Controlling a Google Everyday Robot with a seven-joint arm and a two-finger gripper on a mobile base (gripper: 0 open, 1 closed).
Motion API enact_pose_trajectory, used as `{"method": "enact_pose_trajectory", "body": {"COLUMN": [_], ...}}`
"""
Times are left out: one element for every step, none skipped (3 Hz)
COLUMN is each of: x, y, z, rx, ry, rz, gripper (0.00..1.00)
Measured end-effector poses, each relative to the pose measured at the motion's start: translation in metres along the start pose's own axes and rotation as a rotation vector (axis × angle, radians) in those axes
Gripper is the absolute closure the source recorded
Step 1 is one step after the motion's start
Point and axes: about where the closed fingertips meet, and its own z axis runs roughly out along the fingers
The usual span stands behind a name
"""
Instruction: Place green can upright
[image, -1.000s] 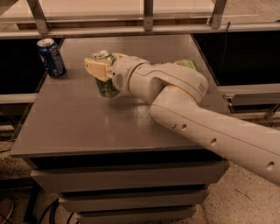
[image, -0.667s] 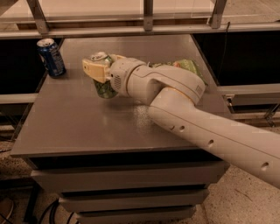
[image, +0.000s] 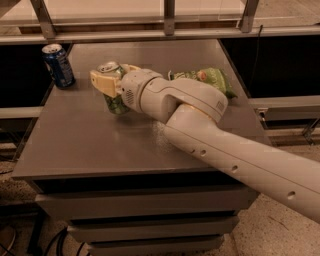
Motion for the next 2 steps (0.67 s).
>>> {"method": "enact_pose_trajectory", "body": {"x": [0.0037,0.0116], "y": [0.0029,0.0099], "z": [0.0040,0.0098], "rx": [0.007,0.010], "ry": [-0.015,-0.031], "rz": [-0.007,-0.008], "gripper": [1.00,1.00]}}
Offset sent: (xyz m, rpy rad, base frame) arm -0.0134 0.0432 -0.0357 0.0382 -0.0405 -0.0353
